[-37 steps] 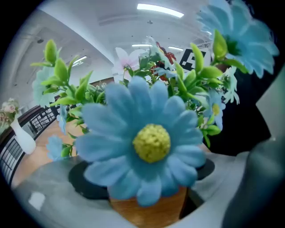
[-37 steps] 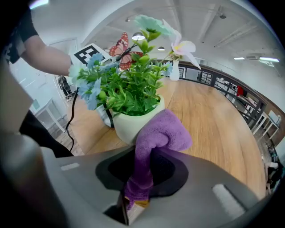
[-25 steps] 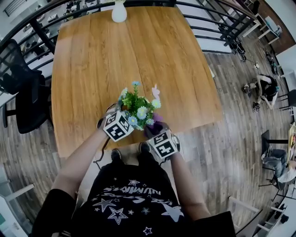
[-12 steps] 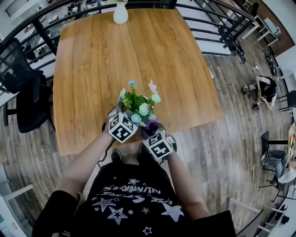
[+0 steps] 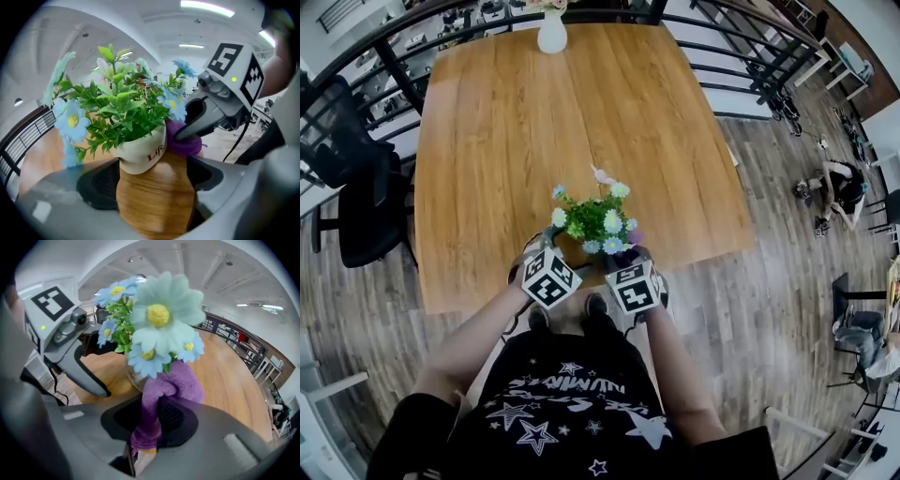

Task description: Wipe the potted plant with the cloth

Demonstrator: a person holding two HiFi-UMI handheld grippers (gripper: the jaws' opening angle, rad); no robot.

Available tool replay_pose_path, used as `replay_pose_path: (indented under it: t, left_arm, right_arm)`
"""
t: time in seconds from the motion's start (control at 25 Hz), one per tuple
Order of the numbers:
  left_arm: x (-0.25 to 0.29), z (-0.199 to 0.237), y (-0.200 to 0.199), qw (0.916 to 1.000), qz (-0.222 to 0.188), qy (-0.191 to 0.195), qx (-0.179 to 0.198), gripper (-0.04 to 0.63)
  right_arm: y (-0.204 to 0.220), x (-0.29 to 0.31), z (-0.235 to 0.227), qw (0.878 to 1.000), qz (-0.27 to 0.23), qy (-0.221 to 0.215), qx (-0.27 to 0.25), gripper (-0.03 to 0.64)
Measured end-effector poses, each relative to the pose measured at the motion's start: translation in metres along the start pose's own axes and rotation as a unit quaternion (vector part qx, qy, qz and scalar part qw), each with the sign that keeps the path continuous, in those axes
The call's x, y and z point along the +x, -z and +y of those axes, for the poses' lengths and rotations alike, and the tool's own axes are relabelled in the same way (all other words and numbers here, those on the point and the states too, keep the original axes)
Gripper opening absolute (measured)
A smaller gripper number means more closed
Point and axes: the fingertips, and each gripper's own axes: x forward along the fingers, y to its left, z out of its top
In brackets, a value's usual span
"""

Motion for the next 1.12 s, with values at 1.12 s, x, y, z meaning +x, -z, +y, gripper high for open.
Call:
replay_pose_path:
  t: [1.12]
  left_arm:
    - [0.008,0.038,-0.002,0.9914,-0.023,0.034,0.124,0.351]
  right_arm:
    - [0.002,0.001,-0.011,0.999,-0.009,0.025,0.041,0.086]
